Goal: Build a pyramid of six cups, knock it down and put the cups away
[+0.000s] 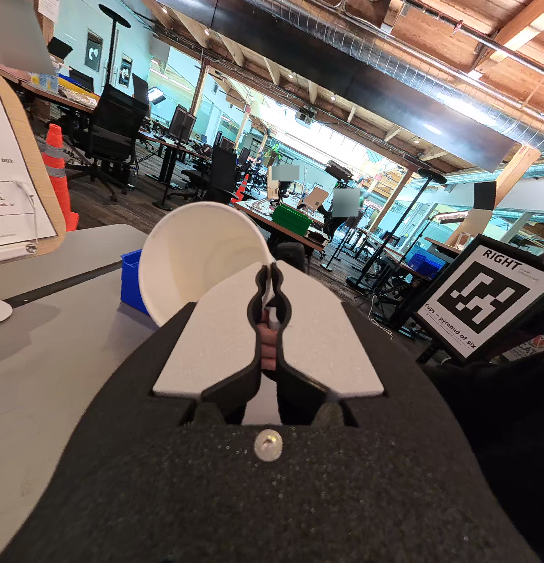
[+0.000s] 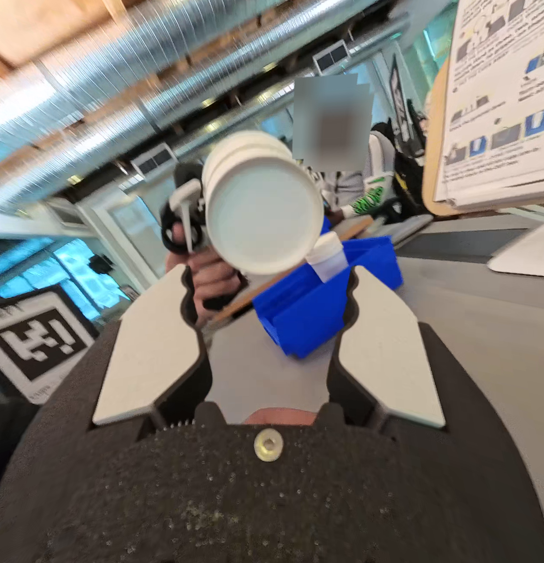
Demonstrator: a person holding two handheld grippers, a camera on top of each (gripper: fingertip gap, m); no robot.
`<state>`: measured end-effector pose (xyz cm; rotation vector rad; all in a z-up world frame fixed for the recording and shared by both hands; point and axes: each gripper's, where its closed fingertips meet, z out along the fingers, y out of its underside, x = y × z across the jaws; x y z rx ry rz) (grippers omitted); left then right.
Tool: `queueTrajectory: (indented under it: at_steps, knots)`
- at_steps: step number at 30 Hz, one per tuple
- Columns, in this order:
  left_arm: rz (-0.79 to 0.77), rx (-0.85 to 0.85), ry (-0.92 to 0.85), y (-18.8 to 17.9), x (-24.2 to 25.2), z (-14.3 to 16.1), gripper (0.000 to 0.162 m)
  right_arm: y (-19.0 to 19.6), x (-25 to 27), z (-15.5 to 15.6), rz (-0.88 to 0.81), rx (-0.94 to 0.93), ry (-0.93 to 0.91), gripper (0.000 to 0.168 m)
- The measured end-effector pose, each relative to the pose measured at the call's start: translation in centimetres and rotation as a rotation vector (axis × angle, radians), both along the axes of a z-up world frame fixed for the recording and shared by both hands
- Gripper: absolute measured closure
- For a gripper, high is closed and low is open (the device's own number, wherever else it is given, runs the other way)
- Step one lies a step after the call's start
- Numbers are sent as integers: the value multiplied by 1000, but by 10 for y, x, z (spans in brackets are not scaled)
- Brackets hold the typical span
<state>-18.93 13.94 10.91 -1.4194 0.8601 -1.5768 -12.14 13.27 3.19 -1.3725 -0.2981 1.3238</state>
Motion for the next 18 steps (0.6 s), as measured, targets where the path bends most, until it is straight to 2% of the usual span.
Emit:
queueTrajectory:
  at_steps: [4, 6, 10, 17, 18]
  knots:
    - [-13, 11, 19, -4, 4, -4, 160, 4, -3, 15, 79, 17, 168, 78]
    - [-22, 12, 28, -6, 6, -8, 160, 5, -10, 13, 97, 21, 160, 79]
    - [-41, 16, 31, -9, 10, -13, 160, 8, -19, 6, 78, 35, 112, 90]
    - [3, 37, 98, -6, 8, -24, 159, 14, -12, 6, 23, 38, 101, 92]
    - [12, 30, 100, -6, 6, -25, 154, 15, -12, 6, 22, 35, 92, 92]
